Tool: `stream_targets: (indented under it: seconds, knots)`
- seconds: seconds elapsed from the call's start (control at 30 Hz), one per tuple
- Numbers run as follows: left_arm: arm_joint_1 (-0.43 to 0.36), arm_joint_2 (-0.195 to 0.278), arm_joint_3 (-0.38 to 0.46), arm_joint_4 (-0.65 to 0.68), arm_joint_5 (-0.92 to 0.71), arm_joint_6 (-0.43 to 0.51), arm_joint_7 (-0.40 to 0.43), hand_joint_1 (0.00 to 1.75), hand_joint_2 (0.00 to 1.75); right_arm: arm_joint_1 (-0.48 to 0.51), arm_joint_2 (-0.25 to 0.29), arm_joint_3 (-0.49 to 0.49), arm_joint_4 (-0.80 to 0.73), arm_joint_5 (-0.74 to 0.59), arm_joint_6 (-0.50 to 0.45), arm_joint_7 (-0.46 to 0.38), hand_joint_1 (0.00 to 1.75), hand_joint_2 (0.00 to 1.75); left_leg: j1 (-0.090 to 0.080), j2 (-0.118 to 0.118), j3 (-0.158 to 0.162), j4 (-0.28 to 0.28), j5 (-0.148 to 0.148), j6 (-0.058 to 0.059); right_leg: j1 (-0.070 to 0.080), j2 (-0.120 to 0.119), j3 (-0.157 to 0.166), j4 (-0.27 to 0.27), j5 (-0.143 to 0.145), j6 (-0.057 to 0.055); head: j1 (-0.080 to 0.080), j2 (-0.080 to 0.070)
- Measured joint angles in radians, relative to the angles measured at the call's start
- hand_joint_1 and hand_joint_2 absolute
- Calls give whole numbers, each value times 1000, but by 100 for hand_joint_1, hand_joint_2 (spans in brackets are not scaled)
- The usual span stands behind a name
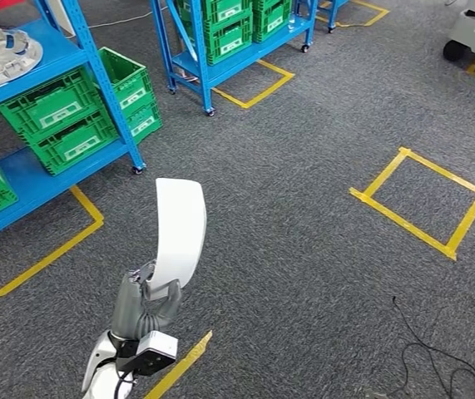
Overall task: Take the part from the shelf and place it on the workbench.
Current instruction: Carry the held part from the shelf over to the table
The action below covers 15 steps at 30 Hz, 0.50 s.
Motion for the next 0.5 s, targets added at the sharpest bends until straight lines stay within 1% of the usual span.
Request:
stream_targets:
  seconds: [0.03,0.07,0.1,0.13,0.17,0.2,0.23,0.27,0.3,0.33,0.37,0.4,0.43,0.5]
  knots:
    - [-2,-1,0,1,-1,0,0,175,175,0,1,-2,0,-1,-1,0,0,175,2,-9,-4,12,-13,-5,-1,6,-1,-1,2,-7,-1,0]
    - [-4,-1,0,2,-1,-1,0,175,175,-1,2,-3,0,-1,-1,0,0,175,3,-22,-17,43,-37,-9,-3,13,-2,-3,5,-13,-2,0]
    - [-5,-1,0,4,-2,-2,0,175,175,-2,2,-5,0,-2,-2,0,0,175,5,-38,-40,96,-70,-13,-4,20,-3,-4,7,-17,-2,0]
    - [-6,-1,0,6,-2,-2,0,175,175,-2,3,-7,0,-2,-3,0,0,175,6,-49,-71,166,-106,-15,-3,27,-5,-3,9,-20,-3,0]
    - [-6,0,0,9,-2,-2,0,175,175,-2,4,-8,0,-2,-3,0,0,175,7,-54,-102,234,-134,-16,-2,35,-7,-3,9,-21,-3,0]
    - [-5,0,0,12,-2,-2,0,175,175,-1,4,-9,0,-2,-3,0,0,175,7,-55,-124,279,-145,-15,-1,43,-8,-3,10,-22,-3,0]
    - [-5,0,0,14,-2,-2,0,175,175,-1,4,-10,0,-2,-3,0,0,175,6,-56,-130,289,-134,-12,0,52,-8,-3,11,-23,-3,0]
    - [-6,0,0,16,-2,-3,0,175,175,0,4,-11,0,-2,-3,0,0,175,6,-60,-116,259,-106,-8,1,62,-7,-3,11,-23,-3,0]
    - [-6,0,0,17,-2,-3,0,175,175,-1,5,-13,0,-2,-3,0,0,175,6,-70,-87,197,-65,-1,2,72,-6,-3,12,-23,-3,0]
    - [-7,0,0,18,-3,-4,0,175,175,-1,7,-15,0,-2,-4,0,0,175,5,-90,-54,128,-31,8,2,80,-5,-3,13,-22,-2,0]
    - [-8,-1,0,19,-3,-4,0,175,175,-2,9,-16,-1,-2,-4,0,0,175,4,-109,-26,68,-6,16,2,89,-7,-2,14,-19,-2,0]
    - [-9,-1,0,19,-3,-5,0,175,175,-2,12,-17,-1,-3,-4,0,0,175,3,-123,-9,29,3,23,1,96,-11,-1,16,-15,-3,0]
    - [-10,-2,0,20,-4,-5,0,175,175,-2,14,-18,-1,-3,-5,0,0,175,2,-130,-4,12,2,27,-1,102,-16,0,19,-10,-4,0]
    - [-12,-4,-1,21,-5,-5,0,175,175,0,18,-19,-1,-4,-6,0,0,175,3,-118,-2,-4,4,28,-2,111,-26,-2,23,3,-6,0]
